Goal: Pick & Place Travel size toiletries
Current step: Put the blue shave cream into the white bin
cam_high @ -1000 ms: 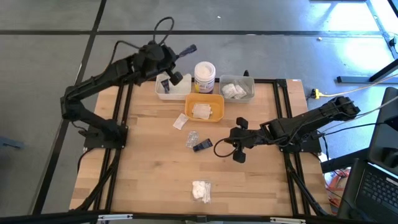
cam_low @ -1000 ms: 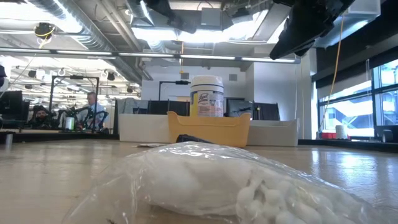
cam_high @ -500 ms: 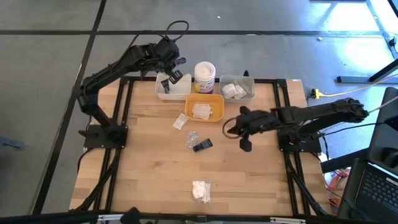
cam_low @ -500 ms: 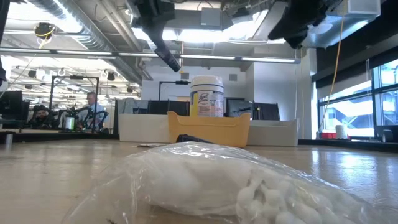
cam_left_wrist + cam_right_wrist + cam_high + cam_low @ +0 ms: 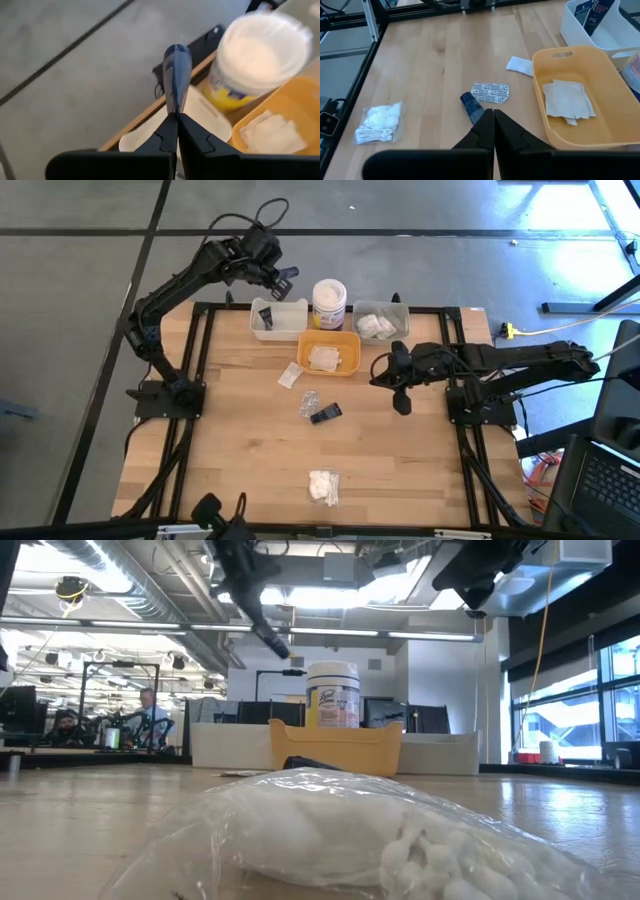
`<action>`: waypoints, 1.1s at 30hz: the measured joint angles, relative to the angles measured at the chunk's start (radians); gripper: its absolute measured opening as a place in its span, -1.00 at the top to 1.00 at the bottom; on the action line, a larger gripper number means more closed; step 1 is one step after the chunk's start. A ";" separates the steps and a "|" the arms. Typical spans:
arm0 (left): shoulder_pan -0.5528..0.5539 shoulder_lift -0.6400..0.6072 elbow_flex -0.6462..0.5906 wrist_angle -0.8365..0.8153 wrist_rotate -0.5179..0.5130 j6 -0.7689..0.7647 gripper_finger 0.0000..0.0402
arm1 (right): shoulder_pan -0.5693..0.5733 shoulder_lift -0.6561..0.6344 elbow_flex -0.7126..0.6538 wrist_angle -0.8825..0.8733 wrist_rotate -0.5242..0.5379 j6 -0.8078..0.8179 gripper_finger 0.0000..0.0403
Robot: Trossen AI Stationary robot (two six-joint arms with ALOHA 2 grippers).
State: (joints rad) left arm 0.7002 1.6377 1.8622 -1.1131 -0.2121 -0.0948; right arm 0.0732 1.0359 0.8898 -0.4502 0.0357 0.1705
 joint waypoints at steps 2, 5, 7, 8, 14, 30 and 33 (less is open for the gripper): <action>-0.002 0.017 0.054 0.000 -0.011 0.003 0.99 | -0.008 0.000 0.000 0.001 -0.002 -0.003 0.99; -0.004 0.072 0.166 -0.071 -0.021 -0.027 0.99 | -0.020 0.000 0.000 0.000 -0.012 -0.003 0.98; -0.008 0.121 0.258 -0.135 -0.022 -0.040 0.99 | -0.028 0.000 0.000 0.000 -0.031 -0.004 0.97; -0.013 0.147 0.305 -0.176 -0.030 -0.046 0.99 | -0.031 0.000 0.000 0.000 -0.037 -0.005 0.98; -0.019 0.291 0.482 -0.400 -0.085 -0.069 0.99 | -0.033 0.000 0.000 -0.001 -0.055 -0.018 0.98; -0.037 0.343 0.414 -0.459 0.003 -0.079 0.99 | -0.033 0.000 0.000 -0.001 -0.055 -0.044 0.96; -0.046 0.344 0.374 -0.458 0.005 -0.077 0.99 | -0.033 0.000 0.000 -0.002 -0.055 -0.044 0.96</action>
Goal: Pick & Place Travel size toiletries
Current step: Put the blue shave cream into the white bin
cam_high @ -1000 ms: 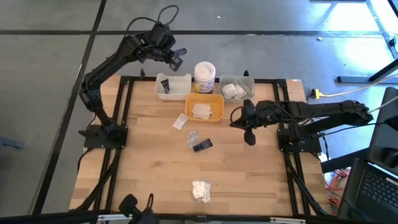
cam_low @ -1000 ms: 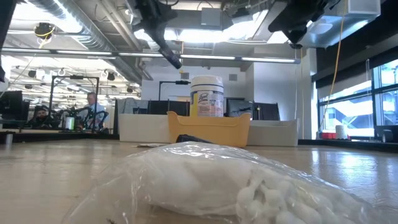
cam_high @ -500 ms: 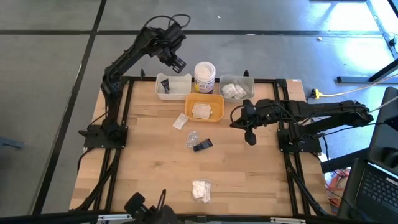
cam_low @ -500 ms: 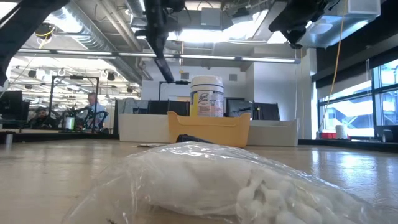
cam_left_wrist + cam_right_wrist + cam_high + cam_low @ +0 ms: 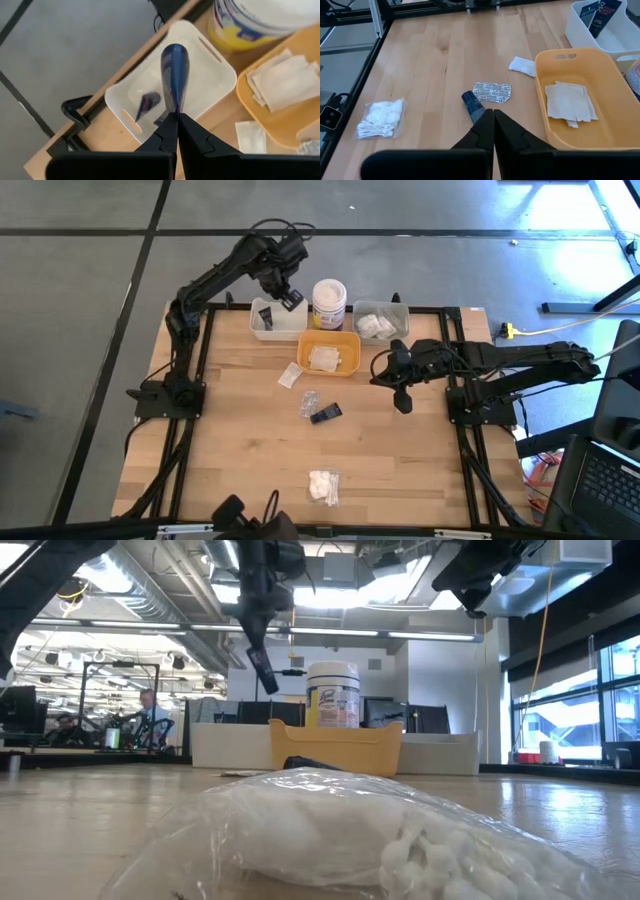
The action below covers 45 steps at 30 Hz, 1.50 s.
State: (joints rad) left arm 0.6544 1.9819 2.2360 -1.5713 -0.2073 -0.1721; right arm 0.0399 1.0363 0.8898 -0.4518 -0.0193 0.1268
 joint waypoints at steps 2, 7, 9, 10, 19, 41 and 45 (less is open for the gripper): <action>-0.001 0.000 -0.023 0.001 0.000 0.002 0.99 | 0.000 0.000 0.000 0.000 0.000 0.000 0.96; -0.005 0.000 -0.098 0.001 -0.003 0.002 0.99 | 0.000 0.000 0.000 0.001 0.000 0.000 0.96; -0.006 -0.001 -0.126 0.001 -0.003 0.001 0.99 | 0.000 0.000 0.000 0.001 0.000 0.000 0.96; -0.007 -0.001 -0.143 0.001 -0.003 0.001 0.99 | 0.000 0.000 0.000 0.001 0.000 0.000 0.96; -0.006 -0.001 -0.267 0.050 0.030 0.016 0.99 | 0.000 0.000 0.000 0.016 0.000 -0.001 0.96; 0.081 0.139 -0.105 0.001 0.140 0.047 0.99 | 0.000 0.000 0.000 0.029 -0.022 -0.039 0.96; 0.072 0.139 -0.104 0.001 0.170 0.052 0.99 | 0.000 0.000 0.000 0.028 -0.022 -0.042 0.96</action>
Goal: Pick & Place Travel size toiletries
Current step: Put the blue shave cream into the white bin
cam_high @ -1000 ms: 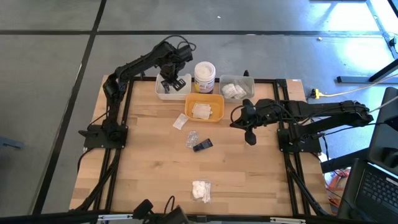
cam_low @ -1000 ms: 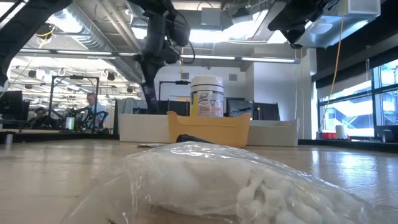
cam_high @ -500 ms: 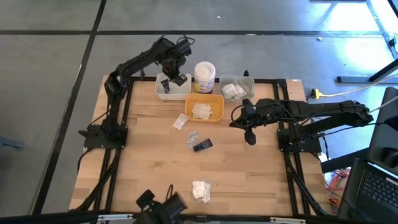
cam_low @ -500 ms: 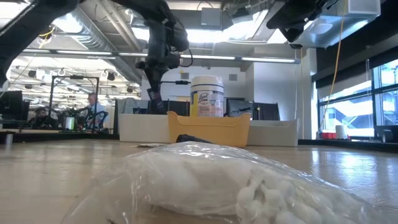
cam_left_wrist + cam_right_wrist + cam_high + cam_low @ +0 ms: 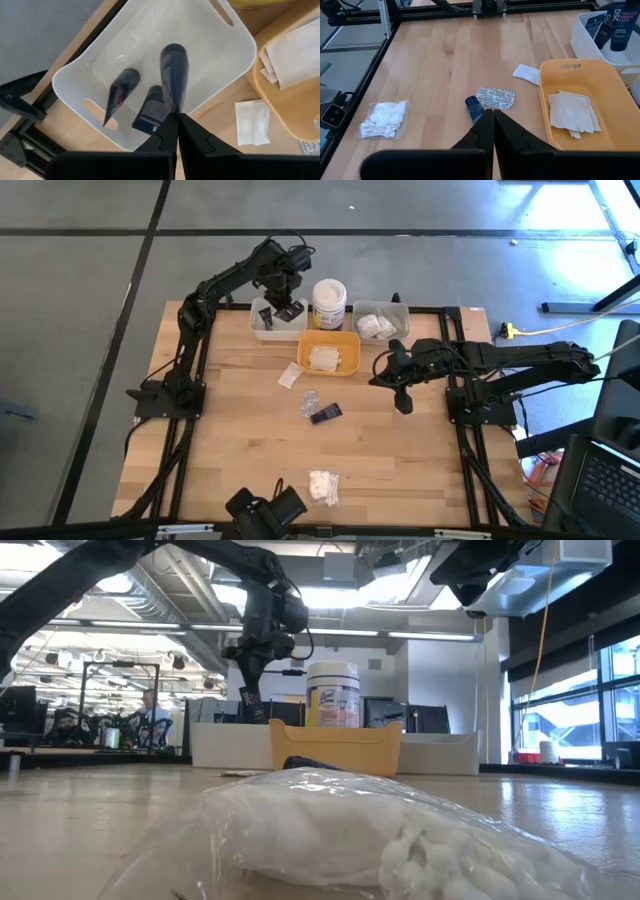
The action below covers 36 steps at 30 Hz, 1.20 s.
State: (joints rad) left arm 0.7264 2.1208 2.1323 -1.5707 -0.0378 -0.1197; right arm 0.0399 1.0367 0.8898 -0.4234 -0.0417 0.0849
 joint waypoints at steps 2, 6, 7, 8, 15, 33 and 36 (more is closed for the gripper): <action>-0.007 0.000 0.000 0.000 -0.004 0.000 0.99 | 0.000 0.000 0.000 0.000 0.000 0.000 0.96; -0.013 0.000 -0.001 0.000 -0.015 0.010 0.99 | 0.000 0.000 0.000 0.000 0.000 0.004 0.96; -0.013 0.000 -0.006 0.001 -0.018 0.010 0.99 | 0.000 0.000 0.000 0.000 0.000 0.004 0.96; -0.013 -0.001 -0.014 0.000 -0.024 0.009 0.99 | 0.000 0.000 0.000 0.000 0.000 0.004 0.96; -0.002 -0.001 -0.091 -0.001 -0.041 0.009 0.99 | 0.000 0.000 0.000 -0.001 0.000 0.004 0.96; 0.003 0.032 -0.113 0.013 -0.099 0.012 0.99 | 0.000 0.000 0.000 0.012 0.000 0.004 0.96; 0.011 0.048 -0.114 0.033 -0.093 0.026 0.99 | 0.000 0.000 0.000 0.012 0.000 0.004 0.96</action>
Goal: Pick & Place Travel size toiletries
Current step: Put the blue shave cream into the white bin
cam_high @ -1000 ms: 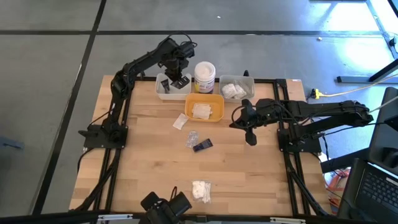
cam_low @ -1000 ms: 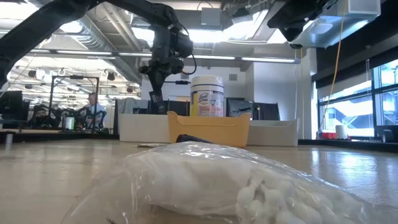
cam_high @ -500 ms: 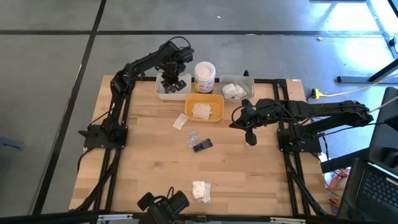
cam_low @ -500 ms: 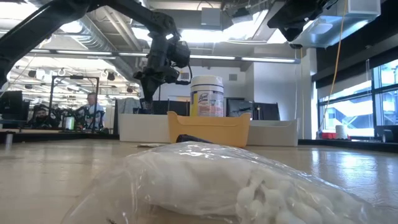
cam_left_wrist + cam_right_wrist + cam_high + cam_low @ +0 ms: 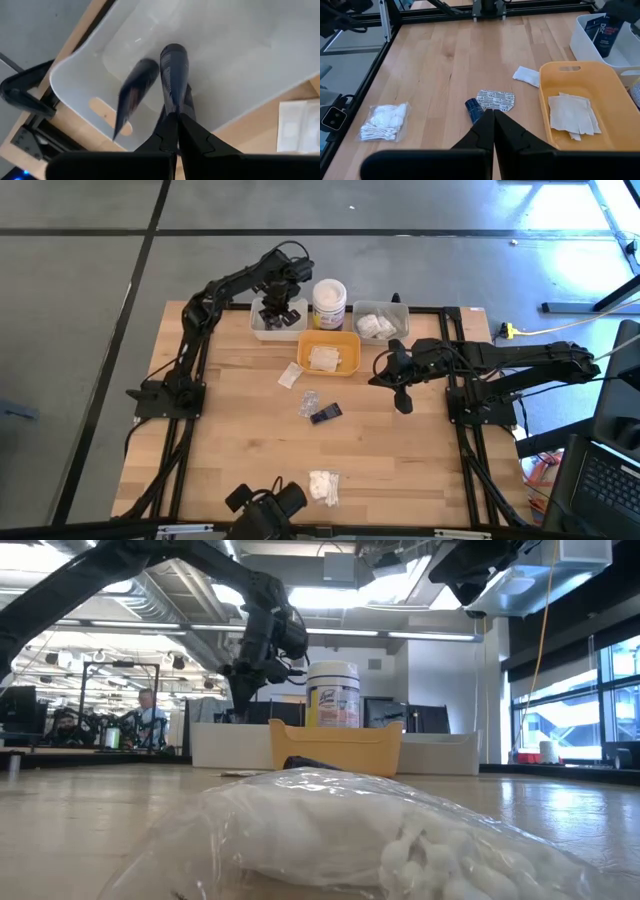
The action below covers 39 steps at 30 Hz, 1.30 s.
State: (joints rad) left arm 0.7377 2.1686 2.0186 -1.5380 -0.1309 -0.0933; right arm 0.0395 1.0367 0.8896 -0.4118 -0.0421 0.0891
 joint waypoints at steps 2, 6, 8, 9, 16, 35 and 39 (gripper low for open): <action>0.007 0.006 0.000 0.006 0.018 0.002 0.99 | 0.000 0.000 0.000 0.000 0.000 0.000 0.96; 0.014 0.012 0.001 -0.010 0.043 0.002 0.99 | 0.000 0.000 0.000 0.000 0.000 0.000 0.96; 0.015 0.011 0.001 -0.011 0.041 0.002 0.98 | 0.000 0.000 0.000 0.000 0.000 -0.002 0.96; 0.015 0.011 0.001 -0.012 0.041 0.002 0.98 | 0.000 0.000 0.000 0.000 0.000 -0.004 0.96; 0.015 0.011 0.002 0.008 0.042 0.026 0.97 | 0.000 0.000 0.000 0.000 0.000 -0.004 0.96; 0.015 0.011 0.002 0.020 0.025 0.047 0.71 | 0.000 0.000 0.000 -0.001 0.000 -0.005 0.96; 0.015 0.011 0.002 0.018 0.026 0.055 0.64 | 0.000 0.000 0.000 -0.001 -0.001 -0.005 0.96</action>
State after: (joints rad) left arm 0.7528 2.1796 2.0209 -1.5203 -0.1049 -0.0383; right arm 0.0396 1.0367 0.8898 -0.4126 -0.0431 0.0845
